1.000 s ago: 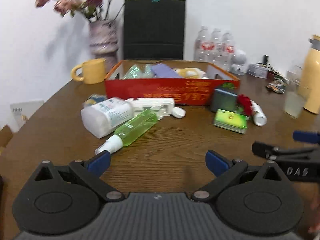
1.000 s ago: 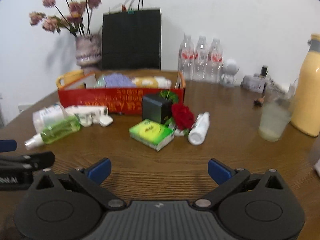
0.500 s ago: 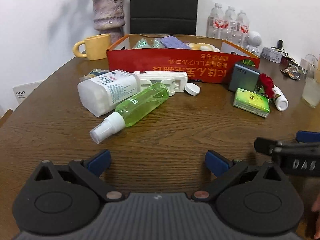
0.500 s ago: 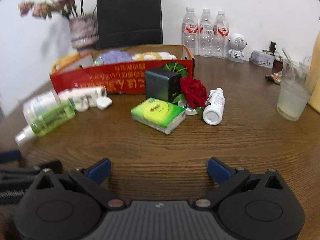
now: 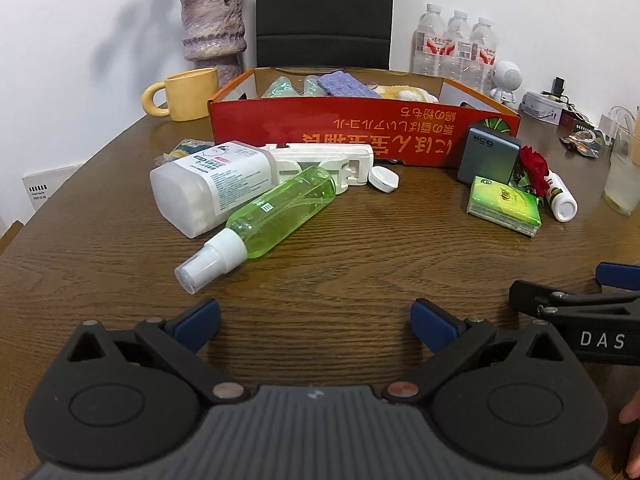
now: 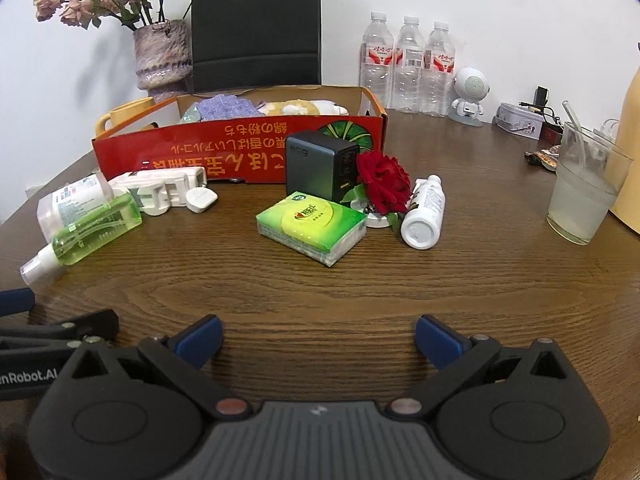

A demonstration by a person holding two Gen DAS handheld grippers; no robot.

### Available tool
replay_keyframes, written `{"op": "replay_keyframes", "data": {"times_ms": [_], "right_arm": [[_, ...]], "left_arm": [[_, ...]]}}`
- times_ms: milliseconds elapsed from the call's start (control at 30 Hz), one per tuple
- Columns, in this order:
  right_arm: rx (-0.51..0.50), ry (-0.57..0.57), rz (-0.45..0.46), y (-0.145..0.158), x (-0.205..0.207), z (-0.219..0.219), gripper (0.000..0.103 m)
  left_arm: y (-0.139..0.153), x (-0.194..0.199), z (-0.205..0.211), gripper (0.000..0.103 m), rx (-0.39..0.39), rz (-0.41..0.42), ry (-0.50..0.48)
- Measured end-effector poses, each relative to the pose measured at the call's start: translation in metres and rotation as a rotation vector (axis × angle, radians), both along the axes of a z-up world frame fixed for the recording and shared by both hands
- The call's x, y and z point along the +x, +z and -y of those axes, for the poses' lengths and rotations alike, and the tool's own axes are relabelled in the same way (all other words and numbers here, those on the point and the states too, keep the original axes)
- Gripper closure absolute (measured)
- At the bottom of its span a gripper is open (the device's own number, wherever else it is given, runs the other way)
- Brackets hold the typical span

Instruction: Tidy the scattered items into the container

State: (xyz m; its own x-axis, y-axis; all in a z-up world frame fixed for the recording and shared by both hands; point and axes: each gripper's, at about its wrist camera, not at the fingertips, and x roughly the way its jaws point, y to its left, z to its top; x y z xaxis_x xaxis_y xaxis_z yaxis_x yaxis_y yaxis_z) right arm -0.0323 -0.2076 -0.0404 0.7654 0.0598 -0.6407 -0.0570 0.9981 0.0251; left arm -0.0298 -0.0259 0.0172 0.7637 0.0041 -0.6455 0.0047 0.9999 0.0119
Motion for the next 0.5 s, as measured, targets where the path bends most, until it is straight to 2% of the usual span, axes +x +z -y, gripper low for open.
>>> {"op": "replay_keyframes", "data": {"times_ms": [500], "right_arm": [[-0.002,0.024,0.0,0.0002,0.0014,0.0016,0.0]], "left_arm": [[-0.0001,0.0003,0.0012,0.0,0.0,0.0,-0.007]]}}
